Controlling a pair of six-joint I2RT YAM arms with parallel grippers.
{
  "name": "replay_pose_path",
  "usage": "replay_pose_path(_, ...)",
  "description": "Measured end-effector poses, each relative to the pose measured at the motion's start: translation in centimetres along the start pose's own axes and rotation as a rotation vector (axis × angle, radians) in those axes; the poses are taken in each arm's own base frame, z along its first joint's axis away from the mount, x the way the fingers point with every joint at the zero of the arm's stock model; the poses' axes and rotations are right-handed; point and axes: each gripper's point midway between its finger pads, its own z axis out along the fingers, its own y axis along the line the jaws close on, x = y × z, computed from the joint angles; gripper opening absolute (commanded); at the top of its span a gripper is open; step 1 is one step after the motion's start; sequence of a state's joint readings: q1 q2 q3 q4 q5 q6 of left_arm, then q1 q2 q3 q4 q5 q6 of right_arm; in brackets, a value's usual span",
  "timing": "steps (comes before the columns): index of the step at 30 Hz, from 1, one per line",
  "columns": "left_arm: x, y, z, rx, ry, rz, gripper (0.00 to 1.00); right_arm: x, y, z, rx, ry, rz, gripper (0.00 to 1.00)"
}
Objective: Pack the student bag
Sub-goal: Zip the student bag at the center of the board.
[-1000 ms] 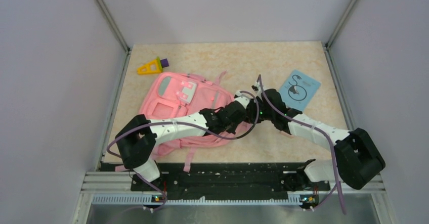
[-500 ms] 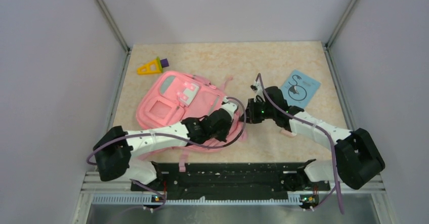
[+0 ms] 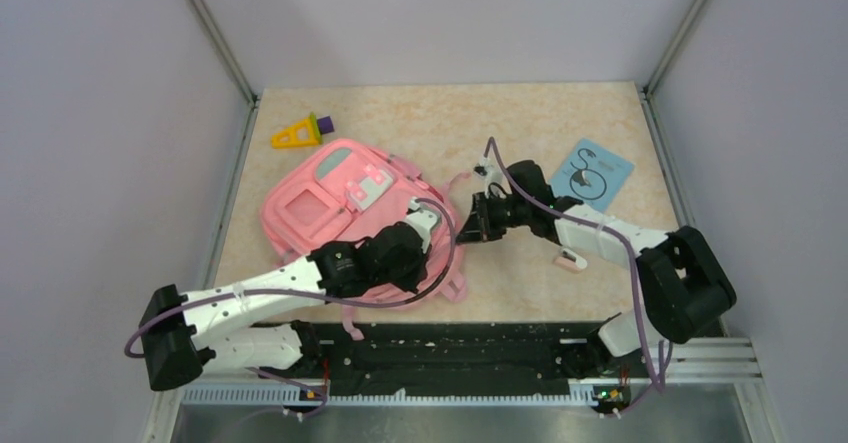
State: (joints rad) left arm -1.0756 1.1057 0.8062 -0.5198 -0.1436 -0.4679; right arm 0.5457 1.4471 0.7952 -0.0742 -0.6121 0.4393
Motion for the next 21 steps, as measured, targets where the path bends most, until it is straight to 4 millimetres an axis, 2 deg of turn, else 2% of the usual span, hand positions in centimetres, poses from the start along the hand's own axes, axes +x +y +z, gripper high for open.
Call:
replay_pose_path(5,0.8,0.7,-1.2,-0.014,0.017,-0.008,0.00,-0.3,0.2,1.1,-0.043,0.026,0.003,0.00)
replay_pose_path(6,1.0,0.8,-1.3,-0.017,0.023,-0.007,0.08,-0.2,0.2,1.3,-0.046,0.032,0.007,0.00)
replay_pose_path(8,1.2,1.0,-1.4,-0.023,0.033,-0.009,0.30,-0.1,0.2,1.4,-0.053,0.038,0.013,0.00)
replay_pose_path(10,1.7,1.0,-1.7,-0.023,0.059,-0.008,0.44,-0.4,-0.2,1.5,-0.029,0.022,0.005,0.00)
replay_pose_path(12,2.8,1.0,-2.6,-0.016,0.105,0.002,0.52,-1.3,-2.0,1.5,0.055,-0.023,0.005,0.00)
replay_pose_path(14,2.7,0.8,-3.0,-0.008,0.114,0.017,0.58,-2.3,-3.3,1.4,0.114,-0.072,0.002,0.00)
replay_pose_path(17,0.9,0.0,-3.2,0.011,0.078,0.034,0.63,-3.0,-3.8,1.5,0.146,-0.110,-0.010,0.00)
replay_pose_path(21,-3.2,-1.7,-2.6,0.033,-0.003,0.071,0.66,-2.6,-3.9,1.6,0.164,-0.120,-0.023,0.00)
